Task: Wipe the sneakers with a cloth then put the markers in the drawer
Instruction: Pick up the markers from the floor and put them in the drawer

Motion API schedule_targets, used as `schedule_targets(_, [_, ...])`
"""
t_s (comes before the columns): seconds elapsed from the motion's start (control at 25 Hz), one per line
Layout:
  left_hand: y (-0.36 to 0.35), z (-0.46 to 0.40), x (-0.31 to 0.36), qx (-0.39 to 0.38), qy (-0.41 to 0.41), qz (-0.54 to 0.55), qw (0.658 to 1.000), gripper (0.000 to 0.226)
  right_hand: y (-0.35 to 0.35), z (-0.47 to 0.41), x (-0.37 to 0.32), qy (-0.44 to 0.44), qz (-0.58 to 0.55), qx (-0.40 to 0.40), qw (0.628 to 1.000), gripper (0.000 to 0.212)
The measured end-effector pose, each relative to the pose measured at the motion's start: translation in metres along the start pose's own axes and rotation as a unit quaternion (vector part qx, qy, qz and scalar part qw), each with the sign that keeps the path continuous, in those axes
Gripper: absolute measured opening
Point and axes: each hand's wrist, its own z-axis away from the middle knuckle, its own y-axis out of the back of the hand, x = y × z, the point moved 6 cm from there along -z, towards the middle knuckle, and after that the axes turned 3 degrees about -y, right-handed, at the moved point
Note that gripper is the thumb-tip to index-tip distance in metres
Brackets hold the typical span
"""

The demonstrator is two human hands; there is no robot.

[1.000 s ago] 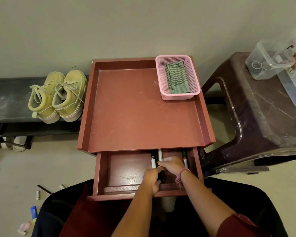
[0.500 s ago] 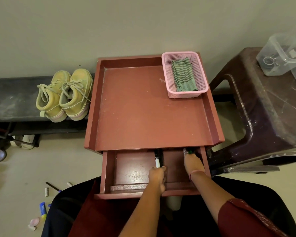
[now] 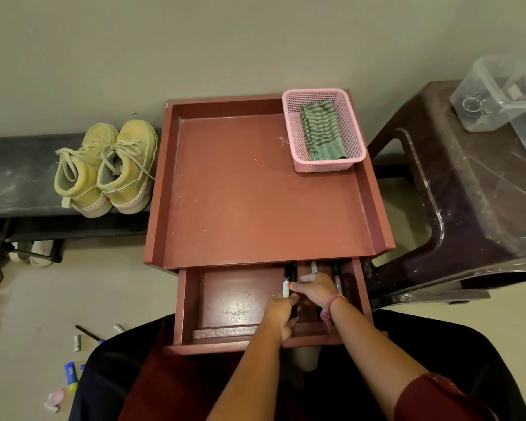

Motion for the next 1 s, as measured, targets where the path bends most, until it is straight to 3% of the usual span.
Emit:
schedule_targets(0.12, [0.004,-0.005,-0.002,0.05,-0.001,-0.032,0.998,0.016,0.009,-0.005,0.003,-0.013,0.069,0.051,0.996,0.032])
schedule_targets(0.24, [0.014,-0.005,0.002,0.133,-0.032,-0.022,0.99,0.022,0.014,-0.008,0.0,0.01,0.237,0.083,0.968,0.024])
schedule_targets(0.36, [0.015,-0.002,0.004,0.135,-0.033,-0.014,0.99,0.015,0.011,-0.01,0.001,0.02,0.342,0.099,0.934,0.025])
schedule_targets(0.48, [0.014,-0.001,0.006,0.136,-0.03,-0.014,0.99,0.011,0.023,-0.011,0.006,0.007,0.326,0.149,0.934,0.03])
schedule_targets(0.68, [0.011,-0.003,0.004,0.123,-0.015,0.014,0.992,0.034,0.033,-0.01,0.013,-0.001,0.38,0.166,0.91,0.038])
schedule_targets(0.88, [0.009,-0.002,0.004,0.107,-0.02,-0.049,0.993,0.017,0.025,-0.005,0.014,-0.017,0.327,0.145,0.934,0.028])
schedule_targets(0.92, [0.008,-0.004,0.004,0.097,-0.025,-0.07,0.992,0.018,0.022,-0.005,0.012,-0.002,0.288,0.144,0.947,0.022])
schedule_targets(1.0, [0.007,-0.005,0.003,0.074,-0.028,-0.095,0.992,0.021,0.01,-0.002,0.012,0.01,0.115,0.103,0.988,0.032])
